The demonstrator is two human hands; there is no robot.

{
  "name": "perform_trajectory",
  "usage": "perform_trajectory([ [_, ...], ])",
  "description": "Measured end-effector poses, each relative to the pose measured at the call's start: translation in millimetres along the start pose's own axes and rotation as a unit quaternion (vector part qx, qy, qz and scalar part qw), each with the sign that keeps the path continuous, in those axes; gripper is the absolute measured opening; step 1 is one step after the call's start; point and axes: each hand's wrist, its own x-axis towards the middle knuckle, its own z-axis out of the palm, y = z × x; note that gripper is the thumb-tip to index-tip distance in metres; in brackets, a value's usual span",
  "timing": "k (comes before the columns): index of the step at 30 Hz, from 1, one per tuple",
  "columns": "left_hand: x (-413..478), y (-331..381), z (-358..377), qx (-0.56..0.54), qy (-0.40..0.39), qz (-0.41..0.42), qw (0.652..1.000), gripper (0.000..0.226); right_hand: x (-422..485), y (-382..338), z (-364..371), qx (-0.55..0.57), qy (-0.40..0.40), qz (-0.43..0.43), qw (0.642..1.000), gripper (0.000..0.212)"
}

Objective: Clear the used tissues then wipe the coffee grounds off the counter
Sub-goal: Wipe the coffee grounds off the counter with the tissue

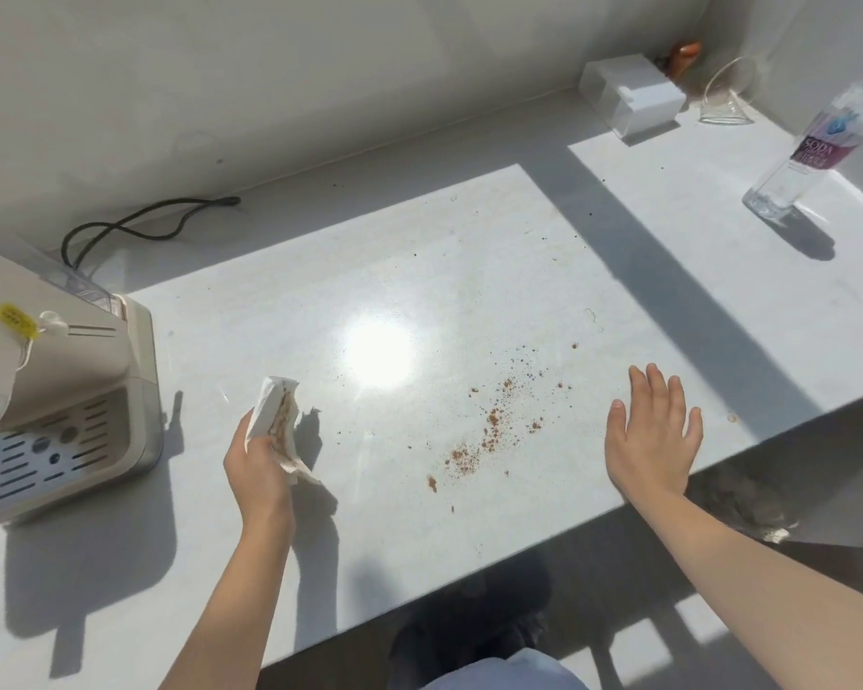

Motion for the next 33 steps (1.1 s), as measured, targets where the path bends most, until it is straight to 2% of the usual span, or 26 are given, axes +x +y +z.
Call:
perform_trajectory([
  [2,8.7,-12.4,-6.7,0.073,-0.045,0.064,0.994,0.045,0.1,-0.3,0.3,0.0,0.002,-0.001,1.0,0.057],
  [5,7.8,-35.0,-2.6,0.186,-0.166,0.123,0.961,0.052,0.1,0.1,0.9,-0.001,0.003,0.003,1.0,0.056],
  [8,-4.6,-44.8,15.8,0.228,-0.236,0.181,0.927,0.054,0.0,0.4,1.6,-0.002,0.005,0.002,1.0,0.056],
  [13,-49.7,-51.9,48.9,0.206,-0.264,0.182,0.925,0.044,0.1,1.5,2.1,0.001,0.003,0.002,1.0,0.056],
  [19,-117.6,-67.5,78.4,0.209,-0.327,0.163,0.907,0.048,0.6,0.9,0.5,0.008,0.001,-0.001,1.0,0.056],
  [23,-135.5,-66.2,83.5,0.198,-0.307,0.131,0.922,0.051,0.2,0.9,0.2,0.004,-0.001,-0.001,1.0,0.056],
  [26,-126.5,-49.9,73.8,0.089,-0.29,0.038,0.952,0.045,0.1,0.7,-0.6,0.015,0.002,-0.003,1.0,0.055],
  [30,-96.1,-29.3,41.7,-0.043,-0.097,-0.025,0.994,0.042,-1.1,-0.2,-2.3,0.019,0.002,-0.005,1.0,0.055],
  [33,-67.6,-24.8,9.1,-0.138,0.009,-0.117,0.983,0.052,-1.0,-0.4,-3.7,0.024,0.001,-0.005,1.0,0.055],
])
